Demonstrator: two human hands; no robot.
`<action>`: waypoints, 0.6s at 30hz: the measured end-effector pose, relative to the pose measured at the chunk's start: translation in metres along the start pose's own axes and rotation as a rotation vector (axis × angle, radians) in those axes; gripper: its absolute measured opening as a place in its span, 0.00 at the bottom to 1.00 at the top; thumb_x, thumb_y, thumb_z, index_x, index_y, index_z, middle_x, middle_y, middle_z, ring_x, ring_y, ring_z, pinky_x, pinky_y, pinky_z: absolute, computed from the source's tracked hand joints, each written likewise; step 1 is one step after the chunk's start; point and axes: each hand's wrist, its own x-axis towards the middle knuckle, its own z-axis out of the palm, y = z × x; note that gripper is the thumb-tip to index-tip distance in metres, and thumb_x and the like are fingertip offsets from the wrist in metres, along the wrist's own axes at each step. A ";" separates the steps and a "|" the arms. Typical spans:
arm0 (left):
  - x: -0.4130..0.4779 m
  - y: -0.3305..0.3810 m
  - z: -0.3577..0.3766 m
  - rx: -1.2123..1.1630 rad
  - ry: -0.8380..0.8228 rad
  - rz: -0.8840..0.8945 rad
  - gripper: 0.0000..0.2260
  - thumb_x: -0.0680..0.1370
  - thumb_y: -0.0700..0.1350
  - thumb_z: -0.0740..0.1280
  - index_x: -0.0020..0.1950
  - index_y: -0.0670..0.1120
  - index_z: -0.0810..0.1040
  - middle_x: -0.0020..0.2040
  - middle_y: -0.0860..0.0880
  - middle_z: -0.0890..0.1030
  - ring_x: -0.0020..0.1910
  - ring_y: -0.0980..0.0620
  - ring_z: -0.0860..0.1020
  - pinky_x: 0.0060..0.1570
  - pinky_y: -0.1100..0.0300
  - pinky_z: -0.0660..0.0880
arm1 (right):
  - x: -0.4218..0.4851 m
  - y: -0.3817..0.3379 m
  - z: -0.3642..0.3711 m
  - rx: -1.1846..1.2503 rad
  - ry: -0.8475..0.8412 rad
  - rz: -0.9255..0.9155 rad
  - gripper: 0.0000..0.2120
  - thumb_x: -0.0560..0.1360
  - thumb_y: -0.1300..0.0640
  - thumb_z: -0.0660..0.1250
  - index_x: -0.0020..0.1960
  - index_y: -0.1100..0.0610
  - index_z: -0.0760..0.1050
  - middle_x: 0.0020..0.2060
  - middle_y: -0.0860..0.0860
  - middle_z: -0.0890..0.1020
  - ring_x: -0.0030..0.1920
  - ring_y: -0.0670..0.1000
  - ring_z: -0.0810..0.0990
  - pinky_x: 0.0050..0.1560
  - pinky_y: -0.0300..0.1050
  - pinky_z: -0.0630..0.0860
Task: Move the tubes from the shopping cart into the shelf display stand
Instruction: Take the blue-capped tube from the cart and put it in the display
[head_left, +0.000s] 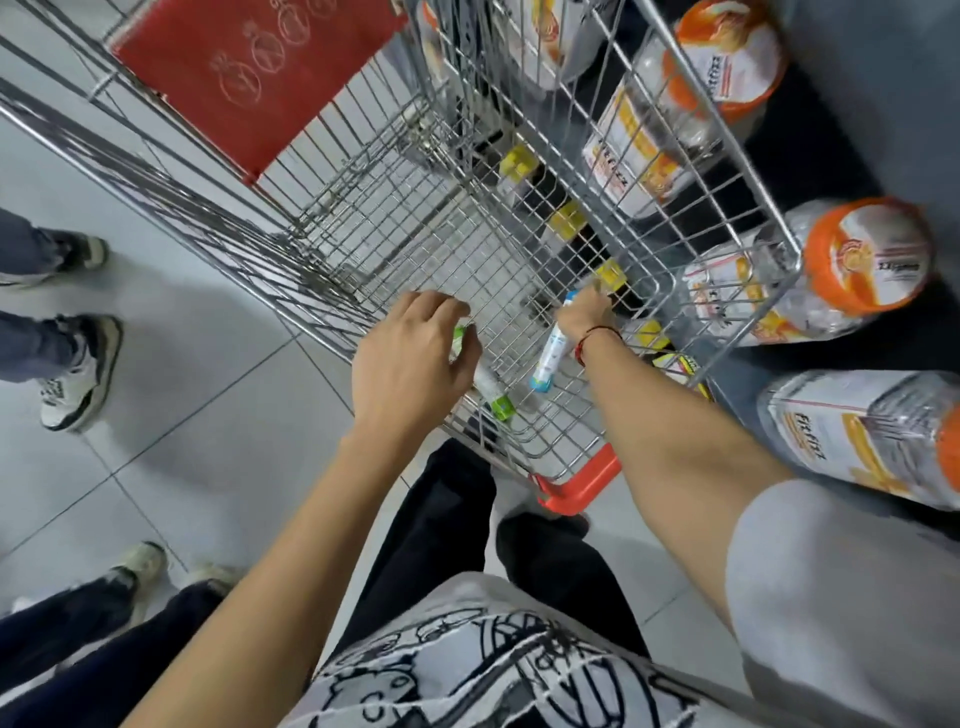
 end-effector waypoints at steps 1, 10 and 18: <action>0.000 0.001 0.000 -0.004 -0.002 -0.001 0.08 0.76 0.45 0.65 0.50 0.43 0.80 0.47 0.46 0.83 0.48 0.45 0.78 0.32 0.56 0.74 | -0.004 -0.002 -0.004 -0.006 -0.005 -0.028 0.22 0.76 0.62 0.65 0.67 0.65 0.63 0.62 0.64 0.75 0.59 0.63 0.78 0.56 0.54 0.78; -0.003 0.005 -0.008 -0.014 -0.050 0.002 0.07 0.75 0.44 0.66 0.50 0.42 0.80 0.48 0.43 0.83 0.49 0.42 0.79 0.31 0.54 0.75 | -0.072 -0.010 -0.093 0.199 0.127 -0.299 0.17 0.77 0.62 0.64 0.64 0.60 0.64 0.55 0.62 0.78 0.39 0.56 0.78 0.29 0.38 0.71; 0.007 0.047 -0.013 -0.150 -0.091 0.075 0.08 0.73 0.38 0.69 0.51 0.38 0.80 0.53 0.38 0.81 0.48 0.36 0.78 0.43 0.45 0.77 | -0.170 0.020 -0.211 0.366 0.386 -0.520 0.20 0.75 0.59 0.67 0.64 0.60 0.66 0.49 0.60 0.81 0.47 0.58 0.79 0.37 0.38 0.61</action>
